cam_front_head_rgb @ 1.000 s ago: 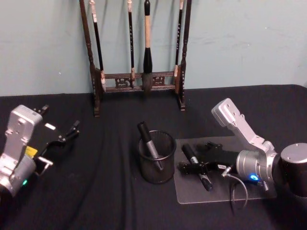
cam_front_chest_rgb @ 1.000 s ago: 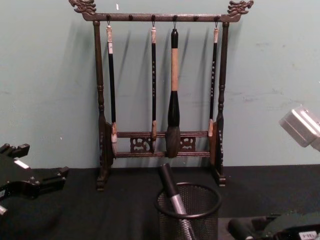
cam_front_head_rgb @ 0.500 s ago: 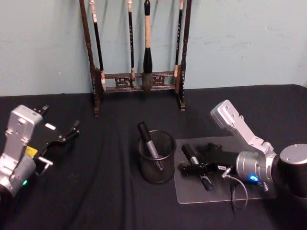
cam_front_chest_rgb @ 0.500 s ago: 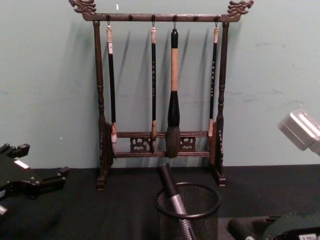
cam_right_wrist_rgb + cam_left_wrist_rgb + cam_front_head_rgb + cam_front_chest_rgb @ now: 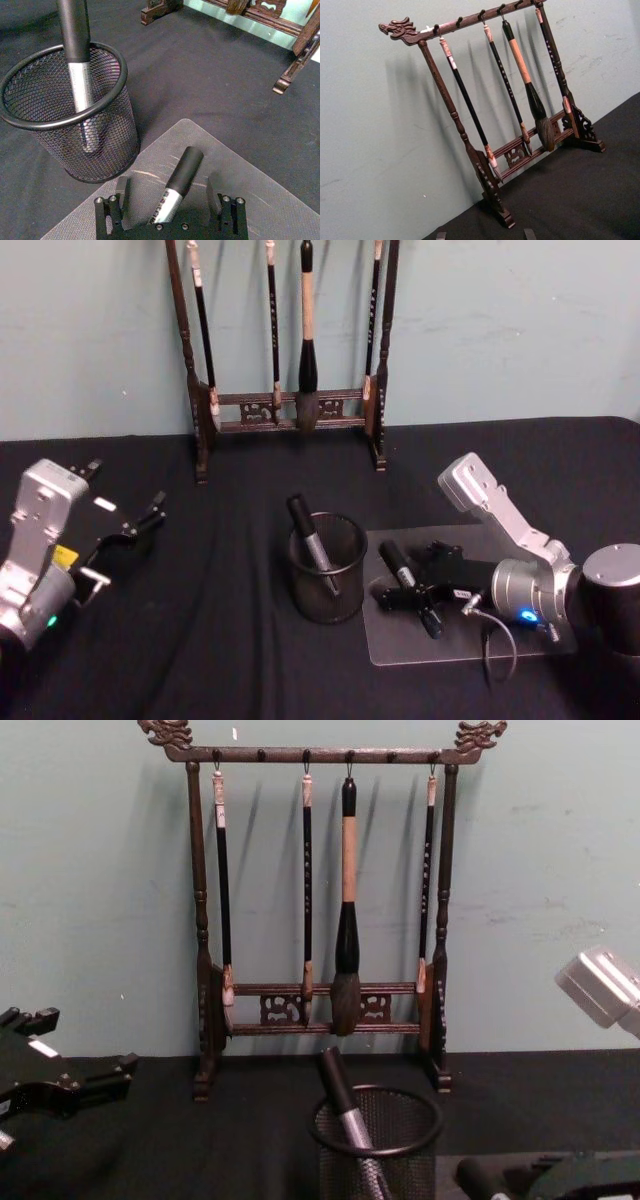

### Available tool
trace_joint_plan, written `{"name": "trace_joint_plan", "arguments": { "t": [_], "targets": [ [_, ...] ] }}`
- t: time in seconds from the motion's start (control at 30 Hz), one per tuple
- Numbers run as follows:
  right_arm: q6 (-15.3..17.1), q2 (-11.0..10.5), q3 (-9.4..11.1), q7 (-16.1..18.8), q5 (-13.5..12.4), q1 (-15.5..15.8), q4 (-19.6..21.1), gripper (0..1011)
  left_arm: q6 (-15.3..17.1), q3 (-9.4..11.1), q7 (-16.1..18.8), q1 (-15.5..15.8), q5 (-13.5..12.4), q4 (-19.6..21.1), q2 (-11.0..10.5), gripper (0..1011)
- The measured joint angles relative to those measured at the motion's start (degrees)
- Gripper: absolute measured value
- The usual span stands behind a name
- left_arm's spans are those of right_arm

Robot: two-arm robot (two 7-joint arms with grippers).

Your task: Pick up the water-based marker from the table and place it into the pen holder.

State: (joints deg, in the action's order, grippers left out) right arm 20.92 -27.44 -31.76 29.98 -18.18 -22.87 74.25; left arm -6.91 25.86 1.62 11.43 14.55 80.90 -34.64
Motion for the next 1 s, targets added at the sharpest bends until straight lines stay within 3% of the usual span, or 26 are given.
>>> {"name": "trace_joint_plan", "arguments": {
  "t": [0.33,0.47,1.0],
  "targets": [
    [0.00,-0.03,0.00,0.00,-0.02,-0.01,0.02,982,0.00,0.00,0.00,0.00,0.00,0.00,0.00,1001],
    [0.00,-0.03,-0.01,0.00,-0.02,-0.02,0.04,905,0.00,0.00,0.00,0.00,0.00,0.00,0.00,1001],
    [0.03,-0.03,-0.01,0.00,-0.09,-0.03,0.06,435,0.00,0.00,0.00,0.00,0.00,0.00,0.00,1001]
  ]
}}
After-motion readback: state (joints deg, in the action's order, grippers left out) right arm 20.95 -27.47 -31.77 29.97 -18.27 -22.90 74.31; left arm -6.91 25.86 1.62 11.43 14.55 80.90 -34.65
